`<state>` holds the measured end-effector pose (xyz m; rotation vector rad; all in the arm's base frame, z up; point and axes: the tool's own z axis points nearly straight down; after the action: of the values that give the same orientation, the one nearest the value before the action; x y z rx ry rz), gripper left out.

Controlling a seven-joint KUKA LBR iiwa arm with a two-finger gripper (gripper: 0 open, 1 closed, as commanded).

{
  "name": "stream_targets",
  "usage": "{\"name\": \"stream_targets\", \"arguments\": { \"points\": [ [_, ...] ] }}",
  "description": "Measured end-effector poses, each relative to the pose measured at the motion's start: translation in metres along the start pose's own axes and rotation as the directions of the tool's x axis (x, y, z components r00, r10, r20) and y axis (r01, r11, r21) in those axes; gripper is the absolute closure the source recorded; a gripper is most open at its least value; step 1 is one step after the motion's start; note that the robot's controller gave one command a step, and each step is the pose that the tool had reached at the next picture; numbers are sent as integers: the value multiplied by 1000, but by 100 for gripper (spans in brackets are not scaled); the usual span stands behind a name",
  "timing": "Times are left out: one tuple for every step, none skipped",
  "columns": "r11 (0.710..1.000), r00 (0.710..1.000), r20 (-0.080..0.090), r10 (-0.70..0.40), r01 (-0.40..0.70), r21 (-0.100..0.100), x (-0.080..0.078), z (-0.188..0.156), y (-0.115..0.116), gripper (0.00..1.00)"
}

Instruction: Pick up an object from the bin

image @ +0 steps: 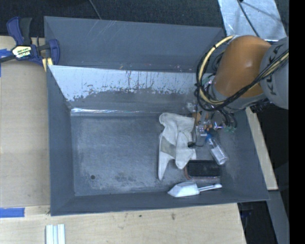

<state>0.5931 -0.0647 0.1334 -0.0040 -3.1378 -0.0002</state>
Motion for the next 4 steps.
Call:
{"name": "stream_targets", "arguments": {
  "points": [
    [1000,1000,7,-1,1,1,-1,-5,0,0],
    [1000,1000,10,8,-8,1,1,29,-6,0],
    [995,995,9,102,-102,-1,-5,43,-6,100],
    [993,993,10,121,-121,-1,-7,38,-6,100]
  ]
}}
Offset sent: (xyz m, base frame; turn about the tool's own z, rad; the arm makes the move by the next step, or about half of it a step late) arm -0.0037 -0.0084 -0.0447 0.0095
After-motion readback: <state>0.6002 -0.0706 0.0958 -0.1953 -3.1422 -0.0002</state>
